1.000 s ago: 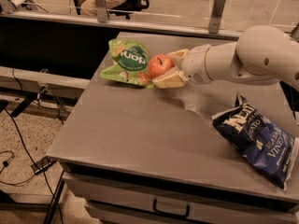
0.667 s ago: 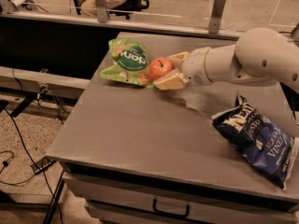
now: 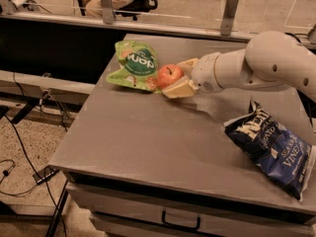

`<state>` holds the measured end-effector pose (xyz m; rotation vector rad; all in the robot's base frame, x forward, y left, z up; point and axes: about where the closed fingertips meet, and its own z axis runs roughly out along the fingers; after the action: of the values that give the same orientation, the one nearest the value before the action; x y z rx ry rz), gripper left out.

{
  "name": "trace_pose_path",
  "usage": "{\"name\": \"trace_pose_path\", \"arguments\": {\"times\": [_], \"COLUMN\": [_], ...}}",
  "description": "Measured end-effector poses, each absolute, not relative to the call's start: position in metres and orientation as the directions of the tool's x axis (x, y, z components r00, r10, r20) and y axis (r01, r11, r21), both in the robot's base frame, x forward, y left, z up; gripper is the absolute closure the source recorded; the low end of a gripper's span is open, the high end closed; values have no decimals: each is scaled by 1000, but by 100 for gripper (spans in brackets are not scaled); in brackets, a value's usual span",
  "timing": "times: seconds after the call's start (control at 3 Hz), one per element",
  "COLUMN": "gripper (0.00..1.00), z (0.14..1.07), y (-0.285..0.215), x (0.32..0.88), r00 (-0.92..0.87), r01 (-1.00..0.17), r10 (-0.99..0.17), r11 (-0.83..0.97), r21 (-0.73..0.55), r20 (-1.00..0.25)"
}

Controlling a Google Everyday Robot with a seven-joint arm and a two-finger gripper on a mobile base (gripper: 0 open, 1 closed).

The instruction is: Move apple near green rice chip bag

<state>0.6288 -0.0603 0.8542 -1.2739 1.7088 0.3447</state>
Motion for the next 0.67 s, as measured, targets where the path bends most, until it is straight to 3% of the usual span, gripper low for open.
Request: {"name": "trace_pose_path", "arguments": {"times": [0.33,0.67], "gripper": [5,0], "z": [852,853], "y": [-67,-70], "x": [627,626], "r00": [-33,-42], "r01": [-860,-866], "r10": [-604,-606], "r11": [423,419], "r21": [-285,-274], "r20": [-796,-794]}}
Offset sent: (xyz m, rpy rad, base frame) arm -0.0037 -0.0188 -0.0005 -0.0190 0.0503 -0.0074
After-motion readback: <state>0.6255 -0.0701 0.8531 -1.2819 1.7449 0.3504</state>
